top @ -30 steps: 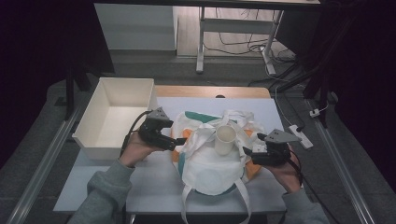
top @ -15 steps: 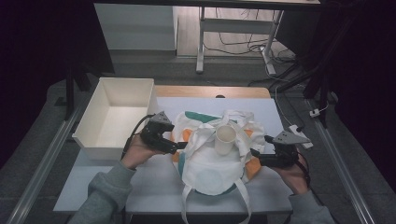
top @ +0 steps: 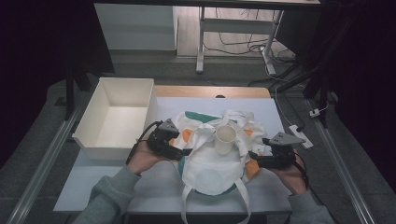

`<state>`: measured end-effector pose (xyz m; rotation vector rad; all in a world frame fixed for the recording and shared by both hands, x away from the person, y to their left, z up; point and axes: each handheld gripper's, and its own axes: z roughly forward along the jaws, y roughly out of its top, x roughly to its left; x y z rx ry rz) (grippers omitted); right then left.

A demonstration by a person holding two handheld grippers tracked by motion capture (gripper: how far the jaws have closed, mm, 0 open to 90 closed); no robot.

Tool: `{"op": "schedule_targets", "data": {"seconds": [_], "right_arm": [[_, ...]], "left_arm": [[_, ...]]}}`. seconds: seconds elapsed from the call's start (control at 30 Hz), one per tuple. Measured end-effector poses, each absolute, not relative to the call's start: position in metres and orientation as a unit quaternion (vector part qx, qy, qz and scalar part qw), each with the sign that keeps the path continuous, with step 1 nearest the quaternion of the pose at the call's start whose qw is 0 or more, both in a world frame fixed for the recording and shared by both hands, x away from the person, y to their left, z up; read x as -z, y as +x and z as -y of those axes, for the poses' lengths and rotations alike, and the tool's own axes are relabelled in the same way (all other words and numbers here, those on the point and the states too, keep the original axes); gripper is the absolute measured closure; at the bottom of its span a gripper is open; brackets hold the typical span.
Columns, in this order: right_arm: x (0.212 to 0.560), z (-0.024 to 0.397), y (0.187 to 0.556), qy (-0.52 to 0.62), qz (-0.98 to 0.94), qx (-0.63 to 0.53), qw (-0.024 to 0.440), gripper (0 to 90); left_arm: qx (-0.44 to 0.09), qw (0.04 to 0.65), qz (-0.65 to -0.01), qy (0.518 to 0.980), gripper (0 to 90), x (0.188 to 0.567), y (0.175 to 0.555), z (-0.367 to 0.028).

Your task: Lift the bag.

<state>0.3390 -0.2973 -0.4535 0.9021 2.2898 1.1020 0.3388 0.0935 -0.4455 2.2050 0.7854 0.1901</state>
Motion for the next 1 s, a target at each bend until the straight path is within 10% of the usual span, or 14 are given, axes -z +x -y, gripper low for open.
{"op": "schedule_targets", "data": {"seconds": [1.0], "right_arm": [[0.462, 0.273, 0.332, 0.315, -0.843, -0.383, 0.209, 23.0]], "left_arm": [[-0.049, 0.343, -0.329, 0.879, 47.9, 0.472, 0.336, -0.088]]}}
